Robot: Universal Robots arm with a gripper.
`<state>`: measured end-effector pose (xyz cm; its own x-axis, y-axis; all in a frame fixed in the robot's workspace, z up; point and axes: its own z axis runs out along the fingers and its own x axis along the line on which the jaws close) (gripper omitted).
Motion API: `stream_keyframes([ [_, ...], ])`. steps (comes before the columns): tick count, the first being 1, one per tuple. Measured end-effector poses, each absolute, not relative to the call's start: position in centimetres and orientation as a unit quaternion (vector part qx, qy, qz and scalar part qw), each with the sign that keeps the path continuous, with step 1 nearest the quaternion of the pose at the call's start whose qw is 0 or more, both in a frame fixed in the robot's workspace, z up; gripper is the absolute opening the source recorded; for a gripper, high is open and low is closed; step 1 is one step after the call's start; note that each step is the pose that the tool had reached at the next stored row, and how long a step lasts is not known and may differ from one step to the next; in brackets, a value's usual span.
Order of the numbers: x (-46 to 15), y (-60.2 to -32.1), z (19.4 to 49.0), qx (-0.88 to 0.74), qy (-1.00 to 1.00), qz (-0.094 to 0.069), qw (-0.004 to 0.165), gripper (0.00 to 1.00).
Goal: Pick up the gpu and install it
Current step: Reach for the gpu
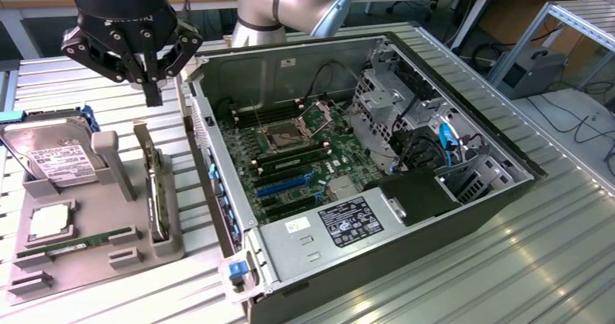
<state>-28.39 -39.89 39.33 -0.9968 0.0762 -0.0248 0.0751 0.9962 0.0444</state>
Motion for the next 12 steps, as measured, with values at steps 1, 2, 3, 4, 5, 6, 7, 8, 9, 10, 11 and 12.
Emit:
stream_keyframes([
  [1,-28.49,-39.89,39.33,0.038,0.999,0.022,0.013,0.11],
  [2,-28.55,-39.89,39.33,0.038,0.999,0.022,0.013,0.11],
  [3,-28.64,-39.89,39.33,0.038,0.999,0.022,0.013,0.11],
  [4,-28.71,-39.89,39.33,0.038,0.999,0.022,0.013,0.11],
  [5,-28.78,-39.89,39.33,0.038,0.999,0.022,0.013,0.11],
  [6,-28.86,-39.89,39.33,0.038,0.999,0.022,0.013,0.11],
  [7,-28.94,-39.89,39.33,0.038,0.999,0.022,0.013,0.11],
  [8,-29.01,-39.89,39.33,0.038,0.999,0.022,0.013,0.11],
  [9,-29.09,-39.89,39.33,0.038,0.999,0.022,0.013,0.11],
  [10,-29.16,-39.9,39.33,0.038,0.999,0.022,0.013,0.11],
  [11,-29.25,-39.89,39.33,0.038,0.999,0.022,0.013,0.11],
  [12,-29.32,-39.89,39.33,0.038,0.999,0.022,0.013,0.11],
])
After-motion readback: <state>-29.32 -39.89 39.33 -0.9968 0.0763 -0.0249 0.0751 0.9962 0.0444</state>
